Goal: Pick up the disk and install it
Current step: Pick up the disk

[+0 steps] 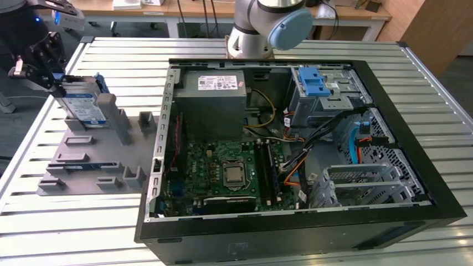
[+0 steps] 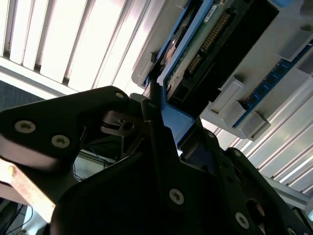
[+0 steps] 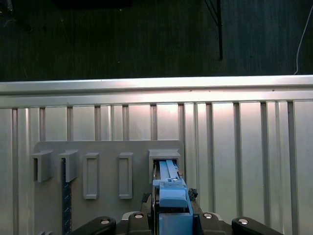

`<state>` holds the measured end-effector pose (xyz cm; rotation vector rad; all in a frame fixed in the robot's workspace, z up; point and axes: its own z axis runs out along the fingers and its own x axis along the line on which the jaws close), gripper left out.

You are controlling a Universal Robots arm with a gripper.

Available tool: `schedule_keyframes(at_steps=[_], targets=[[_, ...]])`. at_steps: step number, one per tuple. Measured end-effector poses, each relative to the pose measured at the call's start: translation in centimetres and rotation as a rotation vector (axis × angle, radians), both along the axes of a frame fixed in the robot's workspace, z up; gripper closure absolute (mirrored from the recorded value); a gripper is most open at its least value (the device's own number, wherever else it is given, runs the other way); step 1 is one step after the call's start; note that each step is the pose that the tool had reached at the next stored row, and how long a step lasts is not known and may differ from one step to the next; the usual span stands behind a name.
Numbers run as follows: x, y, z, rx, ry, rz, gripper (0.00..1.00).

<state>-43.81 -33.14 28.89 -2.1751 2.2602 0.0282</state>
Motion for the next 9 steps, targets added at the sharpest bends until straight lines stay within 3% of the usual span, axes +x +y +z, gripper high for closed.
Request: schedule_keyframes(at_steps=[9], targets=[[0.00, 0.00, 0.15, 0.0001, -0.0002, 0.000, 0.63]])
